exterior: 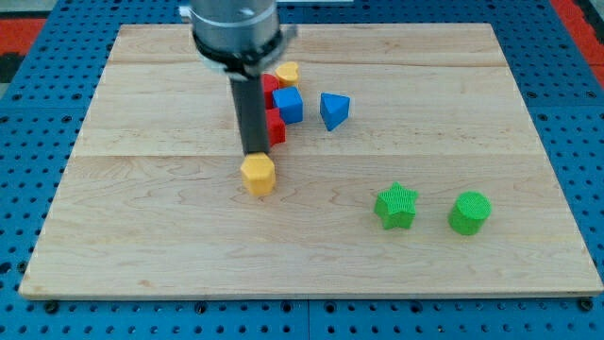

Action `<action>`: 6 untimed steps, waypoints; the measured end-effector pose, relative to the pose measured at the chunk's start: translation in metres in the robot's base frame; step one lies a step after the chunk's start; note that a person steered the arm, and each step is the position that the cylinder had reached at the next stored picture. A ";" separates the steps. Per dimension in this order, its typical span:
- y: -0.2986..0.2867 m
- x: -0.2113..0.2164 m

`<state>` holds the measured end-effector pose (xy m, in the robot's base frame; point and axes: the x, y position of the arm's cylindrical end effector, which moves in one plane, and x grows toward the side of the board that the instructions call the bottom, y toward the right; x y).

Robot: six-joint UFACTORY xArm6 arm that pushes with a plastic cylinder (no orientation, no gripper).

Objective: Slightly push the hexagon to the right

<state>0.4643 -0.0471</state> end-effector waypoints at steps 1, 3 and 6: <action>0.000 0.020; -0.063 0.048; 0.036 0.089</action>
